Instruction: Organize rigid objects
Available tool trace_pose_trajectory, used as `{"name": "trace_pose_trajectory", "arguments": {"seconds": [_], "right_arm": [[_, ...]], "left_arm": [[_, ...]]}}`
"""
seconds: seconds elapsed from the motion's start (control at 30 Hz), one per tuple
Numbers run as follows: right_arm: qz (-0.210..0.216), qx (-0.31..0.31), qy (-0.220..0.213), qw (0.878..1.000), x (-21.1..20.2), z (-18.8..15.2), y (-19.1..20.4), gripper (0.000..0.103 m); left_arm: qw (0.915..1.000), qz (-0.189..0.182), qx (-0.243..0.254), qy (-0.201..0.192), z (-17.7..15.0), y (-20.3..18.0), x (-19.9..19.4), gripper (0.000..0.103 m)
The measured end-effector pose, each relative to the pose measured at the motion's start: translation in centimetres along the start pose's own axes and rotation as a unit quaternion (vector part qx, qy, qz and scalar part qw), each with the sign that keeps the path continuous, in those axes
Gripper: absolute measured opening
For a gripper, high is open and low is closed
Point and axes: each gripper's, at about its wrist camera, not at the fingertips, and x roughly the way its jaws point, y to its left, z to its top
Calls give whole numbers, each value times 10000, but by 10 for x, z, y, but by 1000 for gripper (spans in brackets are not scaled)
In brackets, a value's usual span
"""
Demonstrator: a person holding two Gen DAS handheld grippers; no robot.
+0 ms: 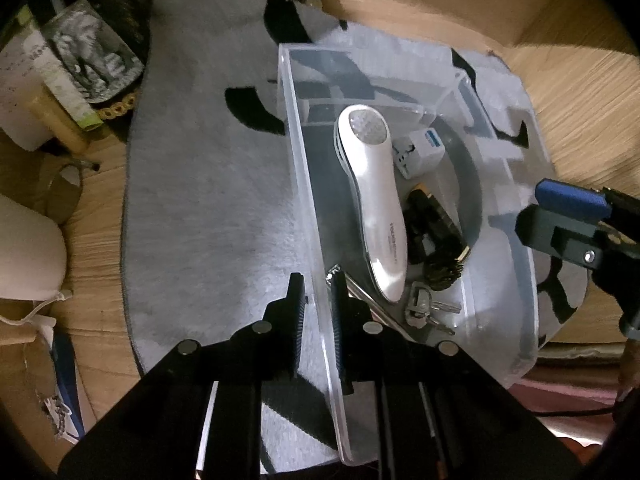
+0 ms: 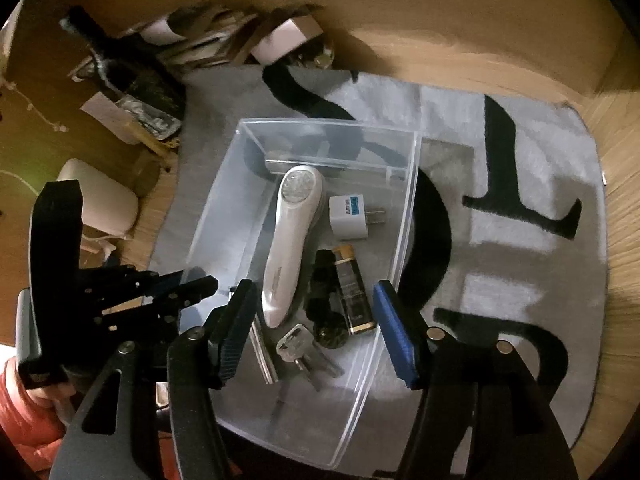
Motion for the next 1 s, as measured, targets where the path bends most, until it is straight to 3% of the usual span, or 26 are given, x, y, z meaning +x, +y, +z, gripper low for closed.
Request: {"name": "trace_pose_trajectory", "arguments": {"seconds": [0.2,0.33,0.67,1.0], "right_arm": [[-29,-85,-254,9996,-17,-10,3,58],[-38,-148,-457,9988,-27,-17,3,69],[-75,-78,-1020,9947,-51,-44,6,82],[-273,-31,-1042,9942,-53,-62,7,82]], "left_arm": [[9991,105,32,-405,-7,-4,-26,22],[9968,92,114,-791,-11,-9,-47,49],[9863,62,391,-1602,-28,-24,-83,79],[9799,37,618,-1897,-35,-33,-97,84]]}}
